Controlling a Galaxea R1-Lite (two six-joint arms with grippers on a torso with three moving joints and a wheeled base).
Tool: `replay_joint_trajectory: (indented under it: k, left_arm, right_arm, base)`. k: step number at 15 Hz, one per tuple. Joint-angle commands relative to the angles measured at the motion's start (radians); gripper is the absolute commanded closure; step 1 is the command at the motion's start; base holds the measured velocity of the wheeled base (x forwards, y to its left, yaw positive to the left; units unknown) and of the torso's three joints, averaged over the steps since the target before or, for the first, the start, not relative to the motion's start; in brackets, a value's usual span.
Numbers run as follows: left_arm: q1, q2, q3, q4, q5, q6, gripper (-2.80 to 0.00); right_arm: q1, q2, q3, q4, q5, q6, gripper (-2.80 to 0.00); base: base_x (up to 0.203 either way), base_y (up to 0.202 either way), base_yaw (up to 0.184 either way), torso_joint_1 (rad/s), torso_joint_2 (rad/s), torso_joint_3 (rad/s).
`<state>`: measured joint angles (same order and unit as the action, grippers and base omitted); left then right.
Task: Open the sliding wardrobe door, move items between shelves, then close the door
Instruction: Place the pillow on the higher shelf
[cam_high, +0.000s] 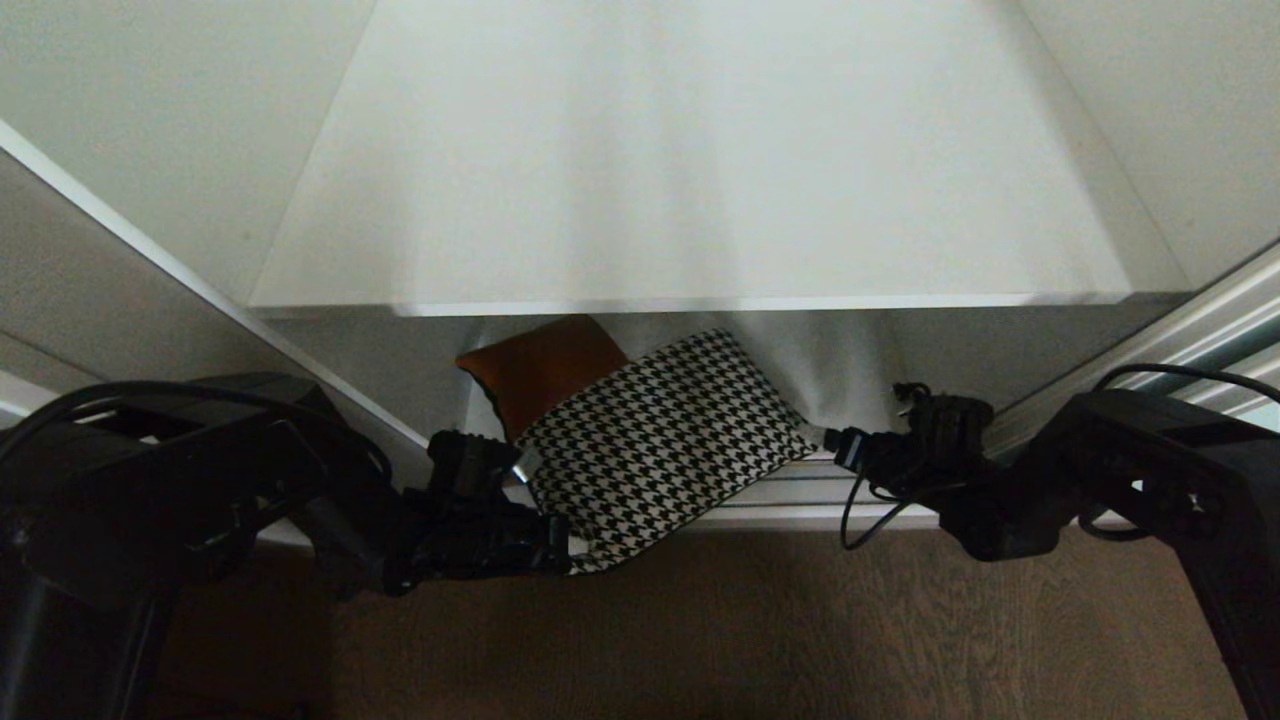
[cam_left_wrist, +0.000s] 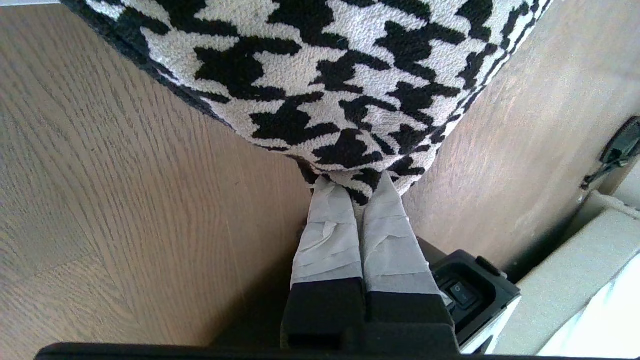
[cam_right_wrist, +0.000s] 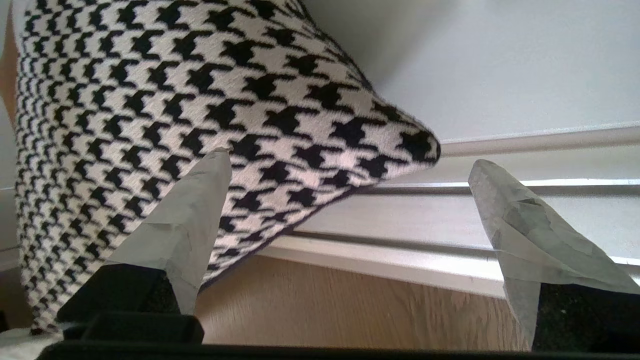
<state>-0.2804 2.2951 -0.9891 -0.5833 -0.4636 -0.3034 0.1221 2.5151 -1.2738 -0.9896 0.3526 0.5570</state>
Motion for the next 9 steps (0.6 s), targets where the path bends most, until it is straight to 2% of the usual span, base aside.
replay_joint_trajectory:
  k: [1, 3, 6, 9]
  left_arm:
    - [0.001, 0.0, 0.0, -0.004, -0.004, -0.002, 0.0]
    - [0.0, 0.0, 0.001, -0.004, -0.003, 0.0, 0.0]
    - [0.001, 0.001, 0.001, -0.013, -0.003, 0.0, 0.0]
    - [0.001, 0.0, 0.006, -0.018, -0.004, 0.0, 0.0]
  right_arm:
    - [0.001, 0.04, -0.072, 0.006, 0.015, 0.026, -2.8]
    - [-0.003, 0.068, -0.138, 0.033, 0.023, 0.111, -2.8]
    - [-0.001, 0.11, -0.19, 0.045, 0.023, 0.112, -2.8]
    - [-0.002, 0.15, -0.305, 0.126, 0.022, 0.112, -2.8]
  base:
    - [0.0, 0.0, 0.0, 0.0, 0.0, 0.0]
    - [0.0, 0.0, 0.0, 0.0, 0.0, 0.0]
    - [0.0, 0.0, 0.0, 0.0, 0.0, 0.0]
    - [0.0, 0.0, 0.0, 0.0, 0.0, 0.0]
